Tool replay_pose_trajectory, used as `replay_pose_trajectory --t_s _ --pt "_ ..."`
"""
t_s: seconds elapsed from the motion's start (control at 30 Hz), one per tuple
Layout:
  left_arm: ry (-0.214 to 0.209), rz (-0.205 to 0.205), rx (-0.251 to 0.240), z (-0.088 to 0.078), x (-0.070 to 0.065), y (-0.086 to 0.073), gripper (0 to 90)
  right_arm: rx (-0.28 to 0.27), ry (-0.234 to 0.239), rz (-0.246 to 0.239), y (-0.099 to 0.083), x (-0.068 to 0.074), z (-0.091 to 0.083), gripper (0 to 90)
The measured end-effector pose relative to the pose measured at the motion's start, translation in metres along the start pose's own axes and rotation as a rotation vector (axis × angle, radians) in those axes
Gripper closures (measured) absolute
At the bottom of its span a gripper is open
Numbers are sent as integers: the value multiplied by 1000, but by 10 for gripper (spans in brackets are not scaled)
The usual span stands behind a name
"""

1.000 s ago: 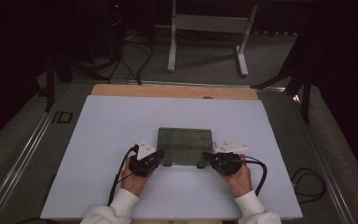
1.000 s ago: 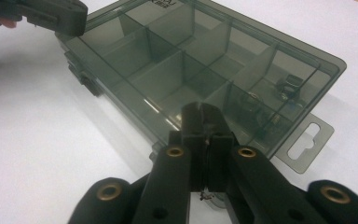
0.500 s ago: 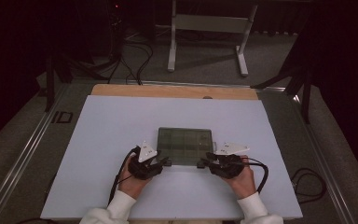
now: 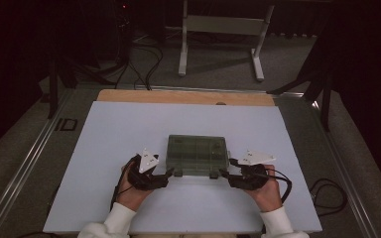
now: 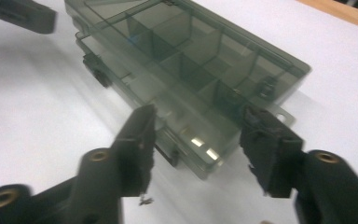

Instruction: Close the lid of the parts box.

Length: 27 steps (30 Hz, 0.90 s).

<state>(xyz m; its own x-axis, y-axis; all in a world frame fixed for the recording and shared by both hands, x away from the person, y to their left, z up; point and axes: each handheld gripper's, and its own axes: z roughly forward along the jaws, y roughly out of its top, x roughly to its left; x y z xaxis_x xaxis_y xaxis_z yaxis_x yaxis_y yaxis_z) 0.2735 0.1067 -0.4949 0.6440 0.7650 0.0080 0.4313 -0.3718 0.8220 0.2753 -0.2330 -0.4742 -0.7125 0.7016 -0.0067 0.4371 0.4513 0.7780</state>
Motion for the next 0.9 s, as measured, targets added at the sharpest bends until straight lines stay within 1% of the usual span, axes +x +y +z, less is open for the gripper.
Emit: replay_pose_trajectory --t_s 0.03,0.07,0.1,0.13,0.23,0.27,0.3,0.37,0.4,0.43,0.47,0.5,0.53,0.57,0.67,0.83,0.9 --pt "-1 -3 -4 -2 2 0 244 0 3 12 -1 -2 -2 395" --pt "3 -4 -5 -5 4 0 194 -7 16 42 -4 -6 -6 371" --pt "2 -10 -8 -7 6 0 174 -13 12 54 -6 -8 -8 350" --pt "-1 -18 -7 -10 9 -1 152 -13 12 54 -6 -8 -8 350" --pt "5 -36 -25 -18 18 -2 146 -21 -14 76 -11 -13 -15 284" --pt "13 -41 -26 -20 21 -3 121 -28 -33 82 -13 -16 -20 247" --pt "24 -48 -27 -23 23 -3 121 -28 -33 82 -13 -16 -20 247" --pt "37 -64 -39 -28 29 -5 101 -30 -58 79 -15 -18 -25 213" --pt "46 -67 -44 -31 32 -6 85 -31 -82 83 -19 -21 -28 180" --pt "52 -71 -48 -34 34 -7 85 -31 -82 83 -19 -21 -28 180" --pt "54 -74 -55 -36 37 -8 80 -23 -94 98 -25 -24 -30 154" --pt "60 -76 -60 -39 39 -9 80 -23 -94 98 -25 -24 -30 154" --pt "67 -76 -62 -42 41 -10 73 -20 -107 107 -30 -26 -32 148" --pt "67 -76 -70 -45 43 -11 73 -20 -107 107 -30 -26 -32 148" --pt "76 -65 -77 -53 47 -16 69 -18 -113 123 -37 -29 -35 145" --pt "84 -52 -89 -67 54 -24 61 -43 -115 160 -46 -33 -41 141" --pt "95 -56 -100 -73 58 -27 61 -49 -118 172 -49 -36 -43 140"
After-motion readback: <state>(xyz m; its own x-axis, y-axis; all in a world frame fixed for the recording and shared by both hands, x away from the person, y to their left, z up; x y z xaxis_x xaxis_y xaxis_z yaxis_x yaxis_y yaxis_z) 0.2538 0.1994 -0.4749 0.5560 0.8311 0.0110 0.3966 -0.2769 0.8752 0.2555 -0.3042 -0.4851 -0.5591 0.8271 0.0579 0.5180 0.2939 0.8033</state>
